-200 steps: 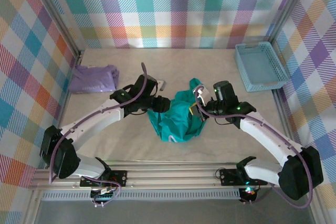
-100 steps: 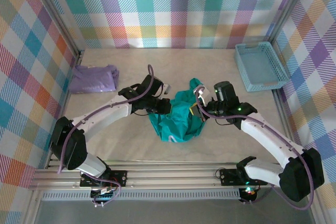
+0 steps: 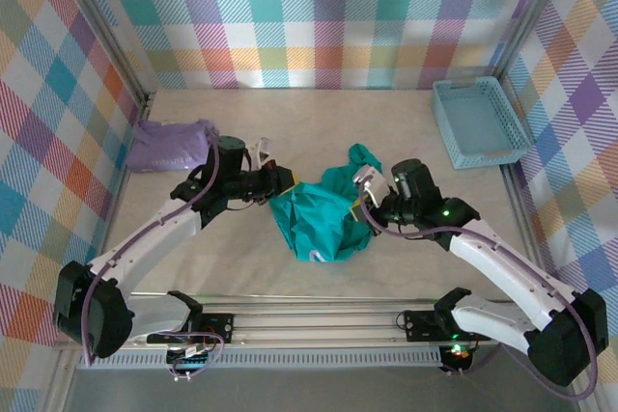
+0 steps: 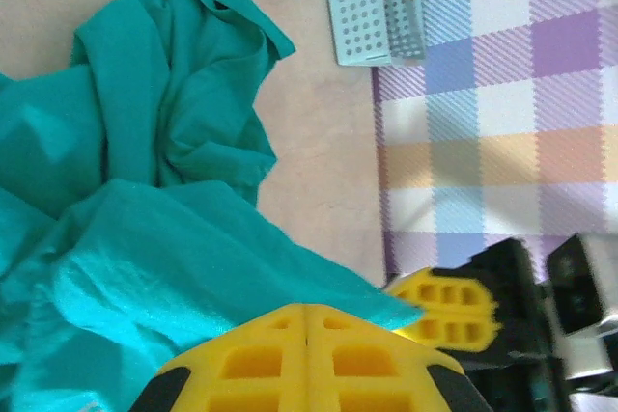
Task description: Fold the inside-out t-shirt
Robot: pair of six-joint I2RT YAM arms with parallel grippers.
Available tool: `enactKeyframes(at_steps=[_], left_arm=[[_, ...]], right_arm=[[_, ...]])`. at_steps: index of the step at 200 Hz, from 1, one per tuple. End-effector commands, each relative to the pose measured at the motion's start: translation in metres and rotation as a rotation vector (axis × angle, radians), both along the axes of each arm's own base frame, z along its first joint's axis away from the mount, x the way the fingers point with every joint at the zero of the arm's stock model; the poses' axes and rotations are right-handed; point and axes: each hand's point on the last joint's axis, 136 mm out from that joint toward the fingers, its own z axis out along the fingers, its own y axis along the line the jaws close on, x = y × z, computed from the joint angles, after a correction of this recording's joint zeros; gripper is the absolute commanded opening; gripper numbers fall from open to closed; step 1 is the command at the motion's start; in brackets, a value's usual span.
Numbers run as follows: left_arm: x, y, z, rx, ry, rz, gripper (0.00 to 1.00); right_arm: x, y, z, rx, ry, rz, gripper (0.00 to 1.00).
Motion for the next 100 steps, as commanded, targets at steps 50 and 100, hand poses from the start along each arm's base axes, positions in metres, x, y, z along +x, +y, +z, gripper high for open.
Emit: enactKeyframes(at_steps=[50, 100], left_arm=[[-0.007, -0.011, 0.015, -0.115, 0.014, -0.05, 0.0], [-0.013, -0.014, 0.014, -0.09, 0.008, -0.091, 0.0]], right_arm=[[-0.012, 0.031, -0.01, 0.028, 0.047, 0.155, 0.25], [0.015, 0.035, 0.015, 0.031, -0.064, 0.081, 0.49]])
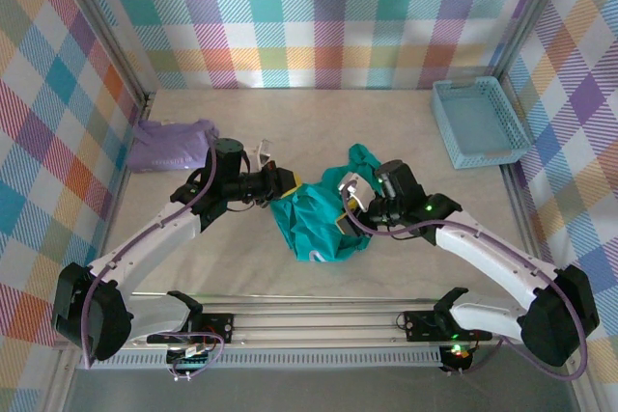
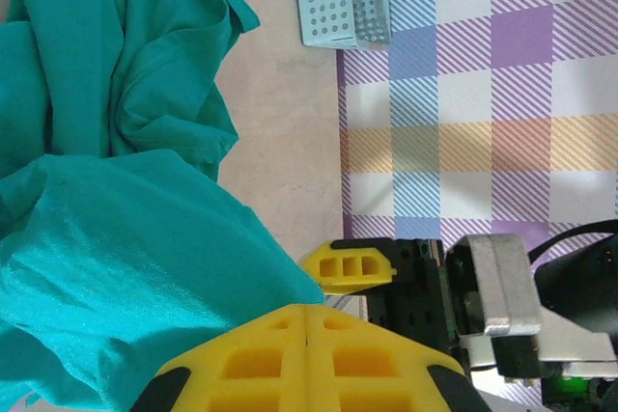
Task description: Fold the inside-out t-shirt
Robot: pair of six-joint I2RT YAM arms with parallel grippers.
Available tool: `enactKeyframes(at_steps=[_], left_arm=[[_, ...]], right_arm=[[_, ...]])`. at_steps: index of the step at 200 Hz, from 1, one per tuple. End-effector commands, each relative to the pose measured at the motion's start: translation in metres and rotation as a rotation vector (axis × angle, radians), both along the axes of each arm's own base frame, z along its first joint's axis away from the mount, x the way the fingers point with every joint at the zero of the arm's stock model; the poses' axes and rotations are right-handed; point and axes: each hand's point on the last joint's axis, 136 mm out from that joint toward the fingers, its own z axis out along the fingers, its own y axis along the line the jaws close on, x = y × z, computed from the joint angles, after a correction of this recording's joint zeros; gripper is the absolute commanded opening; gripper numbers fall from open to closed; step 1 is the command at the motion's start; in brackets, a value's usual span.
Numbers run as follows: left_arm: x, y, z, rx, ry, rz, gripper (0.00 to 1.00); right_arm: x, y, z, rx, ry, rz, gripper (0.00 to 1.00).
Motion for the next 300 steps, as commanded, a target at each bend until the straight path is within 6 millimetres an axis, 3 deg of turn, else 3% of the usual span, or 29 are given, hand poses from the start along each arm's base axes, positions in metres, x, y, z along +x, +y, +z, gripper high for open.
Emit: enactKeyframes(at_steps=[1, 32, 54, 66, 91, 124, 137, 156, 192, 212, 238, 300], left_arm=[[-0.004, -0.006, 0.009, -0.017, -0.029, -0.047, 0.0], [-0.005, -0.007, 0.011, -0.008, -0.04, -0.059, 0.0], [-0.006, -0.008, 0.009, 0.005, -0.042, -0.068, 0.0], [-0.005, -0.006, 0.008, 0.02, -0.049, -0.059, 0.0], [0.003, -0.001, 0.01, 0.059, -0.083, -0.02, 0.0], [0.021, 0.023, 0.0, 0.226, -0.15, 0.102, 0.0], [0.021, 0.032, -0.006, 0.282, -0.155, 0.122, 0.08], [0.016, 0.046, -0.01, 0.359, -0.176, 0.143, 0.29], [-0.003, 0.072, -0.013, 0.424, -0.2, 0.19, 0.5], [-0.016, 0.063, -0.011, 0.358, -0.188, 0.147, 0.56], [-0.022, 0.043, -0.011, 0.311, -0.18, 0.077, 0.57], [0.003, 0.025, -0.01, 0.366, -0.242, 0.047, 0.39]], right_arm=[[0.02, 0.011, 0.032, 0.046, -0.105, -0.018, 0.5], [0.028, 0.029, 0.034, 0.064, -0.098, 0.022, 0.59], [0.035, 0.043, 0.03, 0.074, -0.077, 0.053, 0.58], [0.034, 0.05, 0.028, 0.086, -0.043, 0.075, 0.48], [0.022, 0.057, 0.026, 0.131, 0.075, 0.104, 0.18], [-0.001, 0.069, 0.045, 0.328, 0.251, 0.112, 0.03], [-0.003, 0.073, 0.052, 0.394, 0.311, 0.097, 0.02], [-0.001, 0.077, 0.056, 0.455, 0.379, 0.061, 0.01], [0.01, 0.077, 0.056, 0.481, 0.406, -0.013, 0.0], [0.013, 0.076, 0.056, 0.479, 0.401, -0.035, 0.0], [0.015, 0.074, 0.055, 0.478, 0.402, -0.049, 0.0], [0.012, 0.072, 0.054, 0.463, 0.401, -0.048, 0.0]])
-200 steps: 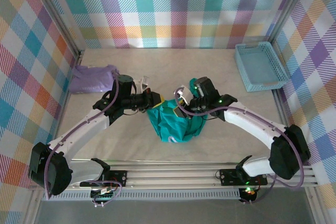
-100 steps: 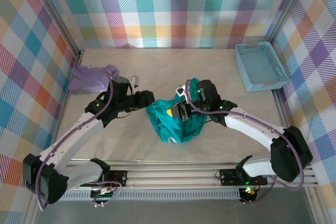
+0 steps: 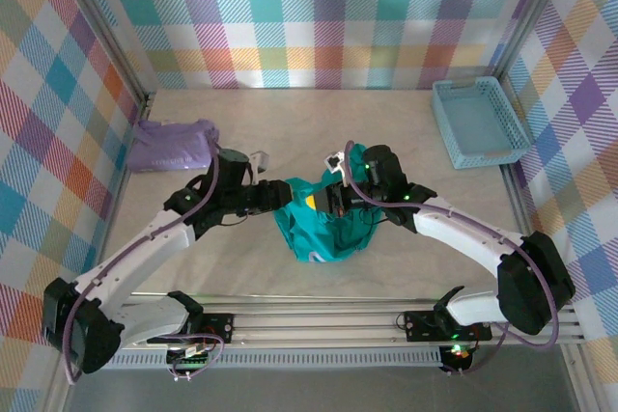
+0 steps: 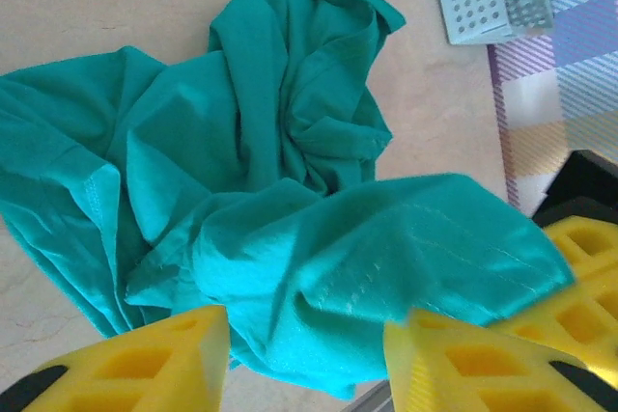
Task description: Fold the inside-out t-shirt
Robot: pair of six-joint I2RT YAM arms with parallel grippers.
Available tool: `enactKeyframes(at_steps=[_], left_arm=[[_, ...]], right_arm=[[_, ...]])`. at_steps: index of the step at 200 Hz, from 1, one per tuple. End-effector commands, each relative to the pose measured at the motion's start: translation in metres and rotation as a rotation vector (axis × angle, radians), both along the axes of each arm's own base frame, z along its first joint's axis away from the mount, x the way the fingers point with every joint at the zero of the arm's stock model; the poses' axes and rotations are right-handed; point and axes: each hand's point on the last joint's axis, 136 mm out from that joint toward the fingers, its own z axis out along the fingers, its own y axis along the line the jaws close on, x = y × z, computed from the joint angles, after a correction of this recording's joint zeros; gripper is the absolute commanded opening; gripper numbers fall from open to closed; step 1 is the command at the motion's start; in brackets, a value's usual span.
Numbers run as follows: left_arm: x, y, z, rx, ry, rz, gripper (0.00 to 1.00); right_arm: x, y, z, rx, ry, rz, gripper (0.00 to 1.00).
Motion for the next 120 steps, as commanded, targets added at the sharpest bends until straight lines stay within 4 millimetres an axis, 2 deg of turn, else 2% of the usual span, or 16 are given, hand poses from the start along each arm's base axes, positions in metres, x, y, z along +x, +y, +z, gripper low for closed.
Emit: enactKeyframes(at_steps=[1, 20, 39, 54, 91, 120], left_arm=[[0.016, -0.008, 0.025, -0.011, -0.099, -0.018, 0.39], [0.021, -0.014, 0.027, -0.024, -0.117, -0.033, 0.29], [0.02, -0.024, 0.03, -0.051, -0.14, -0.094, 0.13], [0.015, -0.033, 0.044, -0.093, -0.223, -0.179, 0.0], [-0.028, -0.047, 0.073, -0.223, -0.403, -0.444, 0.0], [-0.044, -0.048, 0.073, -0.241, -0.44, -0.518, 0.0]], right_arm=[[-0.001, -0.002, 0.01, 0.02, -0.029, 0.001, 0.0], [-0.003, -0.003, 0.01, 0.012, -0.036, 0.004, 0.0], [-0.004, -0.007, 0.01, -0.006, -0.04, 0.004, 0.0], [-0.003, -0.014, 0.01, -0.024, -0.039, -0.01, 0.03], [-0.003, -0.035, 0.022, -0.023, -0.018, 0.013, 0.24], [-0.01, -0.043, 0.039, 0.025, -0.036, 0.072, 0.32]])
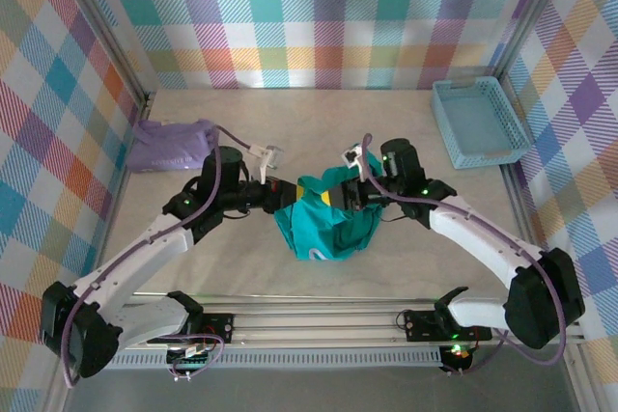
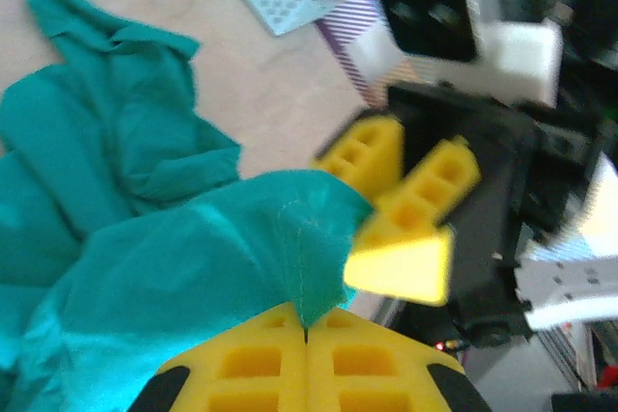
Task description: Fold the inside-out t-shirt
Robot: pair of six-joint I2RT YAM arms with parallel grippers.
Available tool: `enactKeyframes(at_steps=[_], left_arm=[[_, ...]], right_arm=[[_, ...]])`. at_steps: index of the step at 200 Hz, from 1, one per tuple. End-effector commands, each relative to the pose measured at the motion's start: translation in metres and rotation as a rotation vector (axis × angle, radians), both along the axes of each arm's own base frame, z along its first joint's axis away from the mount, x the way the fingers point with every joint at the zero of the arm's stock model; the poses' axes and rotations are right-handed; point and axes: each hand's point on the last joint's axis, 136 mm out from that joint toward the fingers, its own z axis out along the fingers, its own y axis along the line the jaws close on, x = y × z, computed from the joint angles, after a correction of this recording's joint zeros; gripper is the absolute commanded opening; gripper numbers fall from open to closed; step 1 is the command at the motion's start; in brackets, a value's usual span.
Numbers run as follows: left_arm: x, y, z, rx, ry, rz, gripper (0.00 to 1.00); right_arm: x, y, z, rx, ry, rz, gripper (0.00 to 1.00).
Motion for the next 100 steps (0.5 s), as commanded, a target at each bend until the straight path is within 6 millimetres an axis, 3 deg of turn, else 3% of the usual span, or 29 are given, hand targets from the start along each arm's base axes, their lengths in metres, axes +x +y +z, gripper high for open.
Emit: enactKeyframes(at_steps=[1, 43, 72, 100], left_arm=[[-0.021, -0.009, 0.019, -0.065, -0.126, -0.152, 0.0], [-0.035, -0.014, 0.024, -0.104, -0.14, -0.246, 0.0], [-0.043, -0.016, 0.028, -0.123, -0.165, -0.297, 0.0], [-0.057, -0.018, 0.041, -0.186, -0.204, -0.374, 0.0]], right_arm=[[-0.017, -0.004, 0.028, 0.059, -0.039, 0.104, 0.32], [-0.021, 0.0, 0.033, 0.092, -0.033, 0.163, 0.31], [-0.028, 0.003, 0.038, 0.134, -0.023, 0.218, 0.16], [-0.017, -0.007, 0.034, 0.108, 0.017, 0.162, 0.06]])
